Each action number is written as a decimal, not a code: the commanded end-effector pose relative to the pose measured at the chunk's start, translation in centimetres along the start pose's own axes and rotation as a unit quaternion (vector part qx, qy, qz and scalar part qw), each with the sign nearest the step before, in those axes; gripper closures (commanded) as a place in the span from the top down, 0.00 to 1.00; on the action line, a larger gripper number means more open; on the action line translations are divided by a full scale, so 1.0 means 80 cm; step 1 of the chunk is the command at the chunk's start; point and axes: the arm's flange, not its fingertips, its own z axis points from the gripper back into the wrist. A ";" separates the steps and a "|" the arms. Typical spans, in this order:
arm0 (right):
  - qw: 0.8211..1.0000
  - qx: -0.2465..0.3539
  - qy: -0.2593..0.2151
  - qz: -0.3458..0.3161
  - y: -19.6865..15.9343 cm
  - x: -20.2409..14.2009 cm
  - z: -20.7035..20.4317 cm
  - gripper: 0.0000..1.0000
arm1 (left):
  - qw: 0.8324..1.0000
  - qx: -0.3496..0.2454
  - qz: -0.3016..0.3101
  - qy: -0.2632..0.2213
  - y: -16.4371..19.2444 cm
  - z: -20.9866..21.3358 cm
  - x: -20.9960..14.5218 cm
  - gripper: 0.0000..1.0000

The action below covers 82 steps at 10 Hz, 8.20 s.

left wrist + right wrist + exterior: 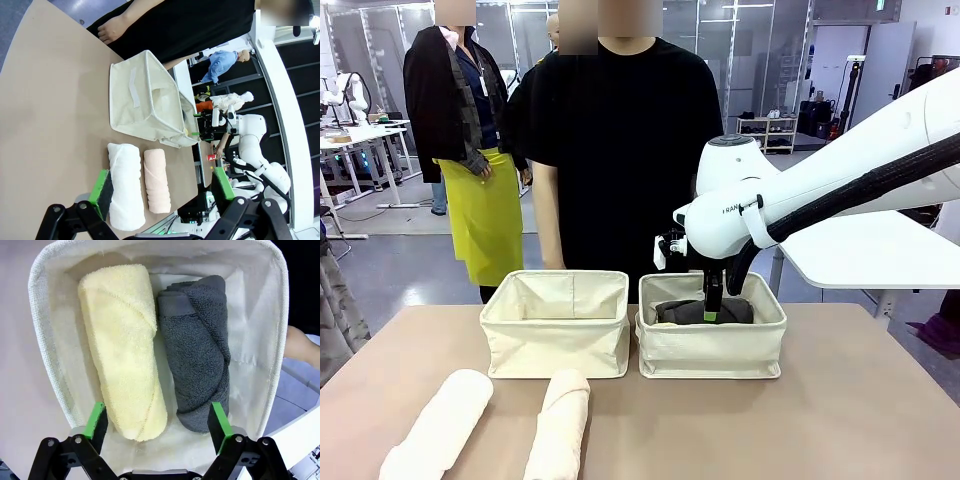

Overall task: Divide the towels into two baskets.
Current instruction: Pick up one hotel-folded towel from the bottom of the table and place it in the Fabric basket indicated by the person.

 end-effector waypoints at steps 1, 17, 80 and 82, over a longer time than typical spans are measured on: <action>1.000 -0.001 0.000 0.001 0.001 0.001 0.000 1.00 | 1.000 -0.004 -0.002 -0.005 -0.001 0.003 0.000 1.00; 0.841 0.178 -0.275 -0.430 0.283 -0.302 0.150 1.00 | 1.000 -0.004 -0.002 -0.005 -0.001 0.003 0.000 1.00; 0.642 0.266 -0.486 -0.530 0.328 -0.620 0.050 1.00 | 0.826 0.412 -0.235 0.305 -0.125 -0.311 -0.182 1.00; 0.642 0.266 -0.486 -0.530 0.328 -0.620 0.050 1.00 | 0.813 0.421 -0.242 0.322 -0.112 -0.320 -0.198 1.00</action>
